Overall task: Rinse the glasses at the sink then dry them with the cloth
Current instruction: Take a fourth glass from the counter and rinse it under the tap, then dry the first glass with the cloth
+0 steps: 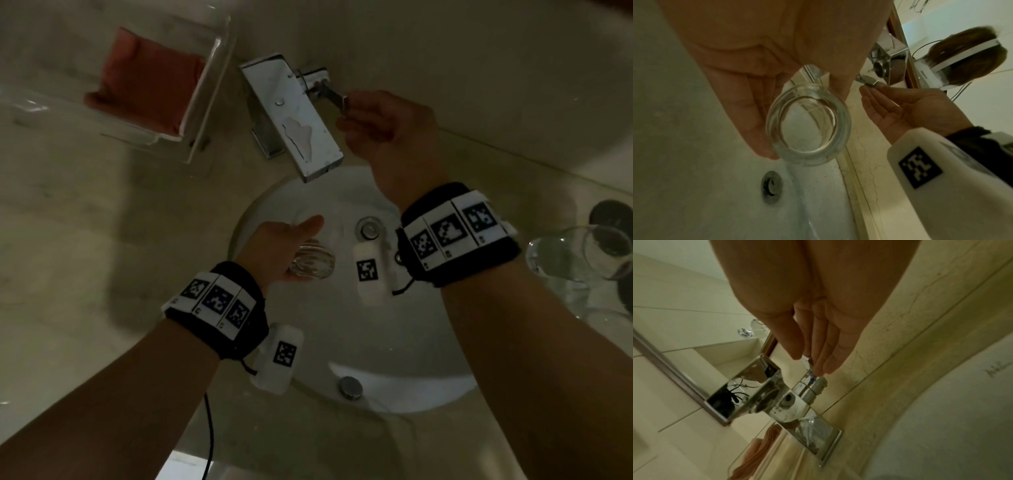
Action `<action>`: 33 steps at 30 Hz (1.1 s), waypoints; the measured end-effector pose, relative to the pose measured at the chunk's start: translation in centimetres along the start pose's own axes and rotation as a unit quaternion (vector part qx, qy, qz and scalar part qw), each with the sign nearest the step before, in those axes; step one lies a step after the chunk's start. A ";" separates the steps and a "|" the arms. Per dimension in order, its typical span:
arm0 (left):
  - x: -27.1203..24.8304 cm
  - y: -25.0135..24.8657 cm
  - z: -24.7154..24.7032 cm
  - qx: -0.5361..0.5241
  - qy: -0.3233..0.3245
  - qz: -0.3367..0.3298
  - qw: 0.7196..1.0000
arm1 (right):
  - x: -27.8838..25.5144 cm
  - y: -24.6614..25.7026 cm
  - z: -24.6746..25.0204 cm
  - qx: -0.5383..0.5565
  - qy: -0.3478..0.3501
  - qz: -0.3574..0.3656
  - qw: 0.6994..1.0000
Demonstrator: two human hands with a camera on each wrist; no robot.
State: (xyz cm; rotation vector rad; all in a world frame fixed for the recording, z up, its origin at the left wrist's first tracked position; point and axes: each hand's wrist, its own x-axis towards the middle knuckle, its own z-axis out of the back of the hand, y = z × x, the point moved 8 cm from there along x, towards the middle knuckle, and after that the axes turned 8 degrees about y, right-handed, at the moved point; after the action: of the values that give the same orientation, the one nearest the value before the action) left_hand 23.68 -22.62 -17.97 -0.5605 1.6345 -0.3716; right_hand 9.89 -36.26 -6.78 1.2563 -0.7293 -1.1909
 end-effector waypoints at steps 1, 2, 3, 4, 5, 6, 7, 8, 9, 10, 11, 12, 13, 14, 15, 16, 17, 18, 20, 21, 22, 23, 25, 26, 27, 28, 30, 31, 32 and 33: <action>-0.1 0.0 0.0 0.000 0.001 -0.003 1.000 | -0.2 -0.1 -0.2 0.007 0.008 -0.001 1.000; -0.2 -0.1 -0.1 0.001 0.000 -0.007 1.000 | -0.5 -0.1 -0.3 0.015 0.017 -0.005 1.000; -0.3 -0.1 -0.2 0.003 -0.001 -0.009 1.000 | -0.8 -0.1 -0.5 0.019 0.025 -0.007 0.999; -0.3 -0.1 -0.1 0.005 -0.002 -0.011 1.000 | -1.1 -0.3 -0.7 0.014 0.031 -0.013 0.999; -0.4 0.0 -0.1 0.008 -0.003 -0.012 1.000 | -1.5 -0.7 -0.9 0.003 0.035 -0.027 0.999; -0.5 0.0 0.0 0.012 -0.005 -0.015 1.000 | -2.0 -1.3 -1.2 -0.014 0.032 -0.054 0.998; -0.7 -0.1 0.2 0.019 -0.008 -0.017 1.000 | -2.8 -2.2 -1.4 -0.035 0.025 -0.084 0.996; -0.9 -0.2 0.4 0.028 -0.012 -0.018 0.999 | -3.7 -3.2 -1.4 -0.060 0.016 -0.114 0.992; -1.1 -0.2 0.8 0.037 -0.018 -0.016 0.999 | -4.7 -4.2 -1.3 -0.084 0.007 -0.139 0.987; -1.4 -0.2 1.1 0.048 -0.023 -0.012 0.999 | -5.8 -4.9 -1.2 -0.096 0.002 -0.159 0.983; -1.6 -0.3 1.4 0.061 -0.028 -0.005 0.998 | -6.7 -5.4 -1.1 -0.096 -0.001 -0.175 0.980; -1.8 -0.3 1.7 0.083 -0.032 0.004 0.996 | -7.4 -5.7 -0.9 -0.086 -0.004 -0.183 0.979; -2.0 -0.3 1.9 0.108 -0.029 0.013 0.994 | -8.0 -5.5 -0.8 -0.079 -0.006 -0.183 0.980; -2.2 -0.2 1.9 0.130 -0.019 0.022 0.991 | -8.3 -5.0 -0.8 -0.081 -0.006 -0.176 0.981; -2.2 0.0 1.8 0.142 -0.008 0.030 0.989 | -8.5 -4.2 -0.8 -0.093 -0.004 -0.164 0.982; -2.4 0.0 1.8 0.147 -0.003 0.029 0.989 | -8.6 -3.1 -1.0 -0.104 0.000 -0.151 0.983; -2.8 -0.1 1.6 0.150 0.000 0.024 0.988 | -8.6 -1.8 -1.1 -0.115 0.005 -0.139 0.984; -3.2 -0.3 1.6 0.151 0.002 0.017 0.988 | -8.5 -0.6 -1.3 -0.123 0.011 -0.128 0.984; -3.7 -0.7 1.3 0.133 0.022 -0.008 0.991 | -8.2 2.2 -1.9 -0.131 0.027 -0.103 0.986; -4.1 -1.0 1.3 0.117 0.037 -0.025 0.992 | -8.1 3.6 -2.5 -0.131 0.039 -0.090 0.987; -4.7 -1.4 1.5 0.102 0.046 -0.050 0.993 | -7.9 5.0 -3.1 -0.132 0.054 -0.080 0.987; -5.2 -1.8 2.0 0.091 0.042 -0.081 0.992 | -7.6 6.4 -4.0 -0.138 0.072 -0.068 0.985; -6.3 -2.8 3.7 0.095 0.007 -0.148 0.984 | -6.5 8.8 -6.0 -0.155 0.101 -0.038 0.982; -7.1 -3.3 4.7 0.089 -0.014 -0.183 0.979 | -5.7 10.0 -7.4 -0.167 0.112 -0.015 0.979; -7.8 -3.5 5.8 0.077 -0.029 -0.206 0.975 | -4.9 11.1 -8.9 -0.181 0.124 0.006 0.975; -8.5 -3.6 6.7 0.056 -0.041 -0.221 0.973 | -3.9 12.0 -10.4 -0.191 0.132 0.018 0.972; -9.5 -3.7 8.8 0.003 -0.064 -0.241 0.969 | -1.4 13.1 -13.3 -0.200 0.144 0.016 0.969; -10.0 -3.7 9.8 -0.020 -0.074 -0.252 0.965 | 0.0 13.3 -14.5 -0.211 0.150 0.011 0.966; -10.4 -3.8 10.8 -0.034 -0.091 -0.267 0.959 | 1.6 13.4 -15.6 -0.226 0.150 0.004 0.963; -10.8 -3.8 11.8 -0.034 -0.108 -0.281 0.953 | 3.2 13.4 -16.5 -0.238 0.145 0.000 0.960</action>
State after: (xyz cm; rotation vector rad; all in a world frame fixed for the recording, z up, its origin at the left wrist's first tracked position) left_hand 36.69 -18.83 -8.65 -1.0859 1.2600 -0.6474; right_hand 29.53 -35.45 1.81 0.9903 -0.2056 -1.0700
